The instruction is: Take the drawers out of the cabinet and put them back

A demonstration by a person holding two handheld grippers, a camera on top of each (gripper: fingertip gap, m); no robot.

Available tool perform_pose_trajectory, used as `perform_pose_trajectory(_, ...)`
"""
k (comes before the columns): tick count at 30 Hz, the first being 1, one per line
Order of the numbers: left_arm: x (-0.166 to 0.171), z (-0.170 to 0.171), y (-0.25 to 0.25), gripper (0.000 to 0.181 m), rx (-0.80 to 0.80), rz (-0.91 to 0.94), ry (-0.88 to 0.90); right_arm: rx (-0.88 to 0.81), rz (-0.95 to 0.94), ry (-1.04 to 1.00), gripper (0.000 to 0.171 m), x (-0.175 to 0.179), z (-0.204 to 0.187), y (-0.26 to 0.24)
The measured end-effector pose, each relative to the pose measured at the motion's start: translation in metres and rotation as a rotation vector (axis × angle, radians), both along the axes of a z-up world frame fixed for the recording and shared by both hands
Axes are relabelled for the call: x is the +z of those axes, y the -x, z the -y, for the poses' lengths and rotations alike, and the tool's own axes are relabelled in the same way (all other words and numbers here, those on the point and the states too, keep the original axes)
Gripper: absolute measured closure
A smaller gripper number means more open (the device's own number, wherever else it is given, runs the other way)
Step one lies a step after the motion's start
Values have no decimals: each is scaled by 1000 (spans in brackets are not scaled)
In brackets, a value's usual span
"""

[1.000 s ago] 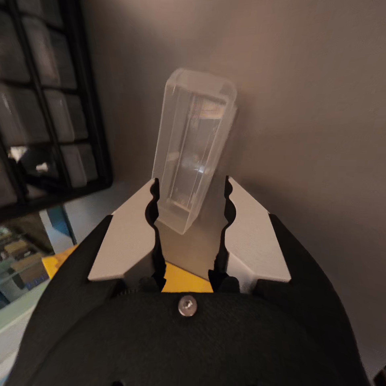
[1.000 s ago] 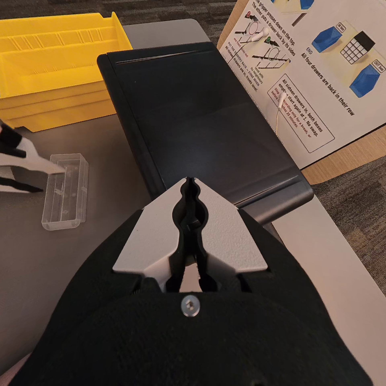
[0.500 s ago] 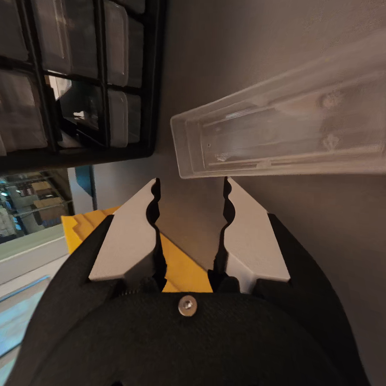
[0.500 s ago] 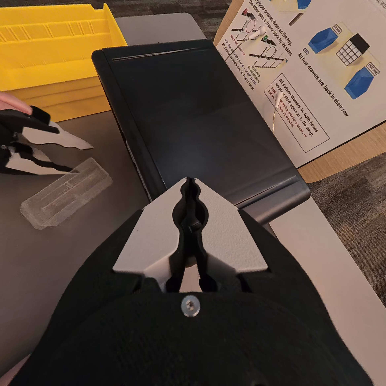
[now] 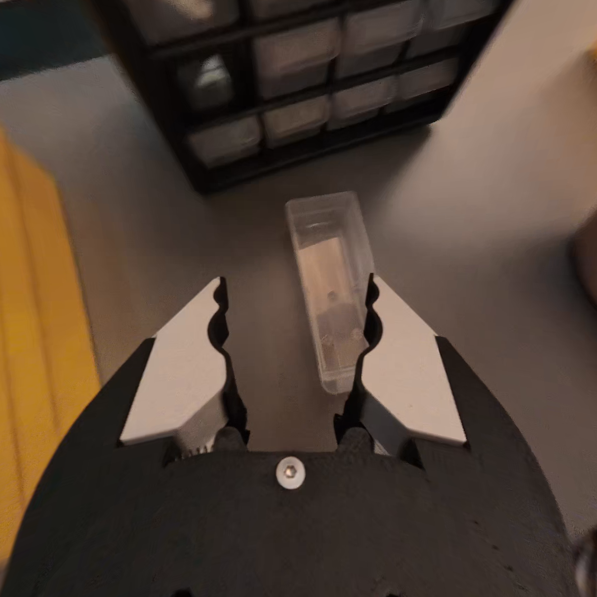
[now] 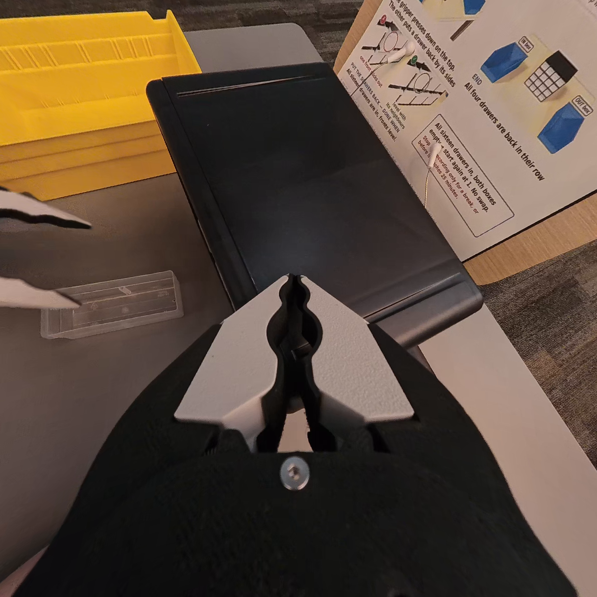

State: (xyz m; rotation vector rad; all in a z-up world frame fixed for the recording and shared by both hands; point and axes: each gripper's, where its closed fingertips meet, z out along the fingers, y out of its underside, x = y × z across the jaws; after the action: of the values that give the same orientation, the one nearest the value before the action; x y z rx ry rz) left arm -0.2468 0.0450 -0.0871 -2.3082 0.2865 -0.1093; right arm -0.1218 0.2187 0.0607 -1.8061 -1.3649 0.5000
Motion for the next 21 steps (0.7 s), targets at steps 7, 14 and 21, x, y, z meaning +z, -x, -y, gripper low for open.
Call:
perform_pose_trajectory(7,-24,13,-36,75,14,-147,-48,-2,-5,4,171,0,0,0)
perform_pose_trajectory(14,-65,14,-21,73,45,-227,155,6,-11,6,171,0,1,-1)
perform_pose_trajectory(21,-63,14,-11,83,50,-260,147,-1,-6,2,171,0,0,-1)
